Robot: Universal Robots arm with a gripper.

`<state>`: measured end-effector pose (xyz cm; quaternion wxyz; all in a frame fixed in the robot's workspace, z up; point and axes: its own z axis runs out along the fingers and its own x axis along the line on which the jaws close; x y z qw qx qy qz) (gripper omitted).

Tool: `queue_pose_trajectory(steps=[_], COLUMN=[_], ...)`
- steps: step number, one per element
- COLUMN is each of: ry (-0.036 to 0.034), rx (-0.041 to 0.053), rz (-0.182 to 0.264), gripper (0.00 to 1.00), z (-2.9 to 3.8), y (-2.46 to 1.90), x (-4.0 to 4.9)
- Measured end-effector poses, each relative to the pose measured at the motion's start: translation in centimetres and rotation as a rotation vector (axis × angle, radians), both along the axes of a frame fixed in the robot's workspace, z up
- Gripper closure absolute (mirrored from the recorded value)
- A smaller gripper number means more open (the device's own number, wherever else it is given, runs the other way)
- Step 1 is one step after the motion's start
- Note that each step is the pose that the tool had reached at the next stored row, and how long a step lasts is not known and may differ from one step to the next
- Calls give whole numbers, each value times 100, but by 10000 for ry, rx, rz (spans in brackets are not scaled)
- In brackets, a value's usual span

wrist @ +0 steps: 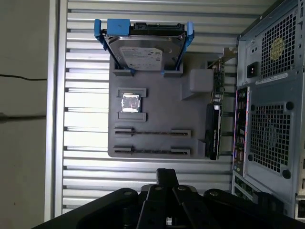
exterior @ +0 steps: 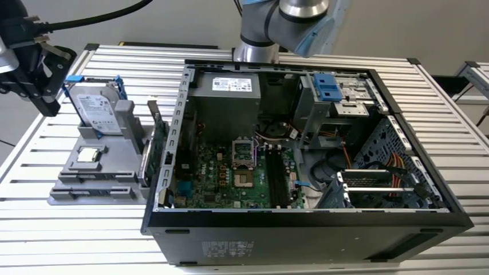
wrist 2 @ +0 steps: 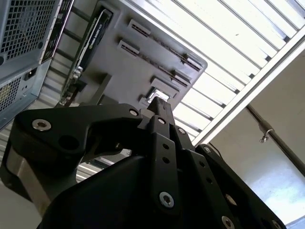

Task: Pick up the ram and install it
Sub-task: 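Reach for the ram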

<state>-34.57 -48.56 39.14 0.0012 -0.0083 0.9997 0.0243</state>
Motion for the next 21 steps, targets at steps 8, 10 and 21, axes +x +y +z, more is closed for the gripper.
queue_pose_trajectory(steps=[8, 10, 21], ry=[0, -1, 0], rx=[0, 0, 0], rz=[173, 280, 936], gripper=[100, 100, 100], z=[0, -1, 0], y=[0, 0, 0], x=[-1, 0, 0])
